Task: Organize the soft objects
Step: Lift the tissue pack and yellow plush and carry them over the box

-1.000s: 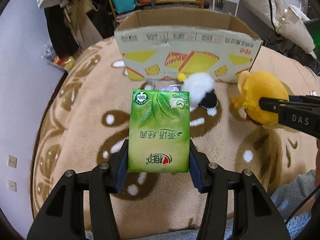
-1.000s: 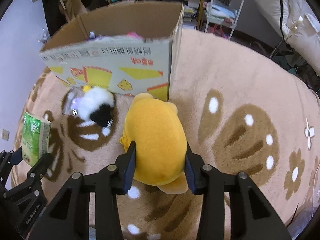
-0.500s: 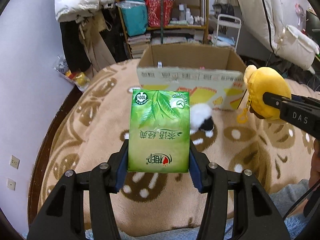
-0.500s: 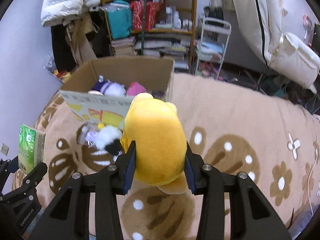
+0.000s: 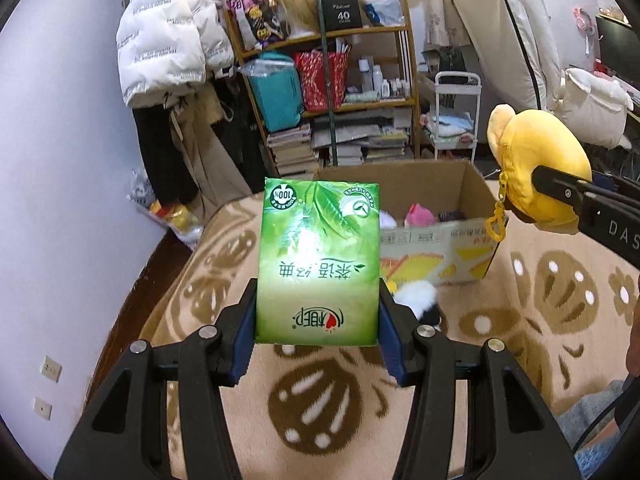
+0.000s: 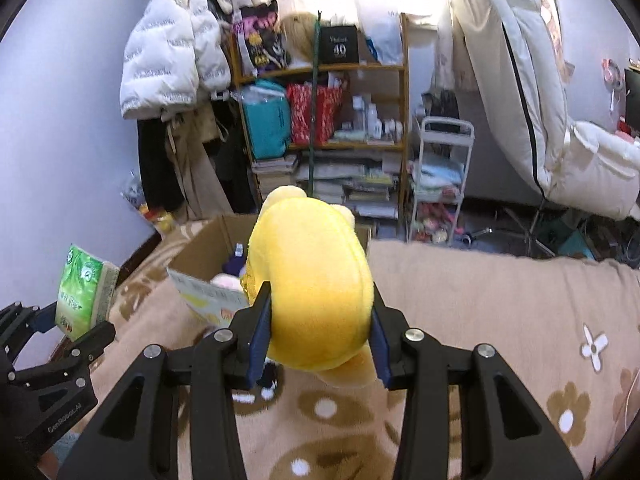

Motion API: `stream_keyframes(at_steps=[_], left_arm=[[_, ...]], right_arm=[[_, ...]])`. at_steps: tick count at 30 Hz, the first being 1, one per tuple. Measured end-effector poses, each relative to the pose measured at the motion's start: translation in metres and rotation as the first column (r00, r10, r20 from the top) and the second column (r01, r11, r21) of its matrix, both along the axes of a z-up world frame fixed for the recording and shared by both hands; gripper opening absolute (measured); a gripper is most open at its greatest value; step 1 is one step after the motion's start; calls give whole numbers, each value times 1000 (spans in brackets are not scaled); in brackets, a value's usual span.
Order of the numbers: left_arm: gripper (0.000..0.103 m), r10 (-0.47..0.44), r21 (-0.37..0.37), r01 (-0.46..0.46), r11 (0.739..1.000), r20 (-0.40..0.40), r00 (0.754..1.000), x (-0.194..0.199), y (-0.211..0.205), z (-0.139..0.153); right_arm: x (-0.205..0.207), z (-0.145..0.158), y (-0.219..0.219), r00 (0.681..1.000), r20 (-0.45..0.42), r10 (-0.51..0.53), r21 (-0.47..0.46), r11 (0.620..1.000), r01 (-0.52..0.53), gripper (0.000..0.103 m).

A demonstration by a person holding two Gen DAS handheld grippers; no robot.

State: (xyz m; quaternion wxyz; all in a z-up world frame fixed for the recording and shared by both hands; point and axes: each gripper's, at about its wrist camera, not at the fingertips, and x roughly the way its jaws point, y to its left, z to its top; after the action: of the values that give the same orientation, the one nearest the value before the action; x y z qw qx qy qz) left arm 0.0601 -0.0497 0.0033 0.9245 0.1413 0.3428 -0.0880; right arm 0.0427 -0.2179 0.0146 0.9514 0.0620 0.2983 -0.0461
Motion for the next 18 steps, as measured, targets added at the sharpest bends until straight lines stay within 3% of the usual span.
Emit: stream_keyframes(at_steps=[3,11,18], left_arm=[[52,-8,-23,8,1000,-2,1000,10,-4,10],[52,-53,16,52,999,73,996,39,-29,30],[52,-92,27,90,996,89,992,73,-40,21]], right_arm=[[4,5,0,1000,30,4,3,1000,-4,46],[25,2,-9,997,81,-12,21,1000,11,46],[52,-7,-25,996,90,-19,52,999,14,48]])
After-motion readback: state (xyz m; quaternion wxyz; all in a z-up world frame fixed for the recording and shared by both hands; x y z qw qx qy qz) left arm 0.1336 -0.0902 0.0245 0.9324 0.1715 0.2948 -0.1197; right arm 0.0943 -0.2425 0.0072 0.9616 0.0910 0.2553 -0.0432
